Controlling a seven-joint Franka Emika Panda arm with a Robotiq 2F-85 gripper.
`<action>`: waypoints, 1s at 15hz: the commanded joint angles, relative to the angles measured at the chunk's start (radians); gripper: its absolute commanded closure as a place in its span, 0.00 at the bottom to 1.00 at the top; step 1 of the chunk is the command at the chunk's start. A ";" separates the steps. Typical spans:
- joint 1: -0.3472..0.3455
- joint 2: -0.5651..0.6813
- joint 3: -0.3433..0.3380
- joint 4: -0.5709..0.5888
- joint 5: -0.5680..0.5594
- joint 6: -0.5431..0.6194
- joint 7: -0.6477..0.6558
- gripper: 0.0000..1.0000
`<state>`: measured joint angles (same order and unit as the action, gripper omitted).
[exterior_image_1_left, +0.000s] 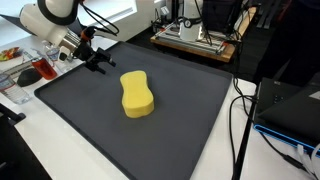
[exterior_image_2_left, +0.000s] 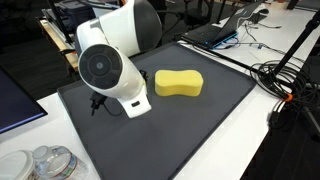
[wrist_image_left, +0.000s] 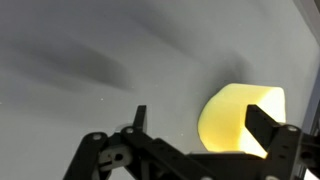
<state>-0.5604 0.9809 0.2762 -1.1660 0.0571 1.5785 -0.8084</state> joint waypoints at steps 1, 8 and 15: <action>-0.046 -0.163 0.022 -0.240 0.093 0.120 0.073 0.00; 0.070 -0.404 -0.148 -0.541 0.314 0.327 0.122 0.00; 0.169 -0.656 -0.241 -0.876 0.368 0.497 0.130 0.00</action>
<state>-0.4409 0.4747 0.0806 -1.8492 0.3880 1.9943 -0.6916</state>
